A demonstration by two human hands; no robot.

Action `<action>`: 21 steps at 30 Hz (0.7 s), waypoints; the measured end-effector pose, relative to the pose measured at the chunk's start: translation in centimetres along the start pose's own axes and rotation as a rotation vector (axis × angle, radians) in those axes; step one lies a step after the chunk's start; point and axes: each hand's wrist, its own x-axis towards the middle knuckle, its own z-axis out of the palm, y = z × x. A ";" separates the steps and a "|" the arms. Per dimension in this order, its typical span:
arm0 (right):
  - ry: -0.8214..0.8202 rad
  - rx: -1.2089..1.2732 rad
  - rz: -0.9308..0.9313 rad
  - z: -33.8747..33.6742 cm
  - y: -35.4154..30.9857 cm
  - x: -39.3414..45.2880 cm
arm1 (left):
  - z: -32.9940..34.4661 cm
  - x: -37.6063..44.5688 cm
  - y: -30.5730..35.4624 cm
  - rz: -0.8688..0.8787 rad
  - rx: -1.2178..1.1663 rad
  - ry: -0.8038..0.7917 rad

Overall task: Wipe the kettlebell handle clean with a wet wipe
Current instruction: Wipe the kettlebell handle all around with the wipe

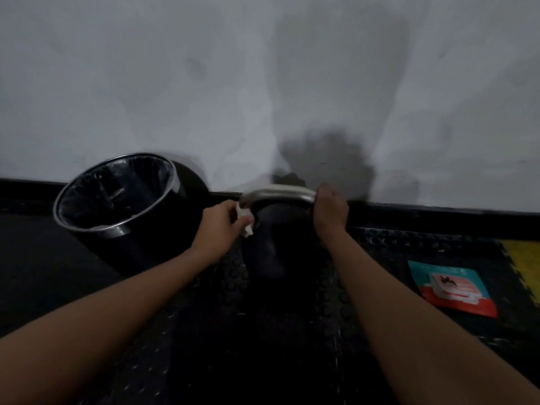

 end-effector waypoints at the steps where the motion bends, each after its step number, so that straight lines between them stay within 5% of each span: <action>1: -0.014 -0.023 0.007 0.0 0.1 0.1 | 0.1 0.2 -0.2 -0.039 -0.003 -0.031; 9: 0.048 -0.008 0.023 0.1 0.4 0.0 | 0.1 0.8 1.9 0.004 -0.189 0.168; 17: 0.033 0.040 0.026 0.0 0.3 -0.4 | 2.0 0.2 0.6 -0.219 -0.110 0.078; 21: 0.028 0.038 0.033 0.0 0.1 -0.6 | 1.7 0.3 1.3 -0.193 -0.156 0.182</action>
